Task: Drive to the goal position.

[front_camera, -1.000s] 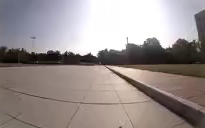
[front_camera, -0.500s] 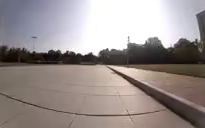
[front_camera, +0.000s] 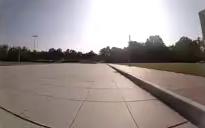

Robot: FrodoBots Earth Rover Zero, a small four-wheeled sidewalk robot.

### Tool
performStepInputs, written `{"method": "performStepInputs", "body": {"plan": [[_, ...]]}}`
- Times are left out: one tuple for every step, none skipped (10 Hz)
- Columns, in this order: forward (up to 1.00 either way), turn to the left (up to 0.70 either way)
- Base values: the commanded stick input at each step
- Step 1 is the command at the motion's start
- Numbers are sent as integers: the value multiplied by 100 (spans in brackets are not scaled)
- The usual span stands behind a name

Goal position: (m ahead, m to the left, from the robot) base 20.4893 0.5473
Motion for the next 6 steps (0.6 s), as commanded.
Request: {"method": "performStepInputs", "body": {"plan": [[70, -17], [70, -5], [70, 1], [70, 1], [70, 1], [70, 1]]}}
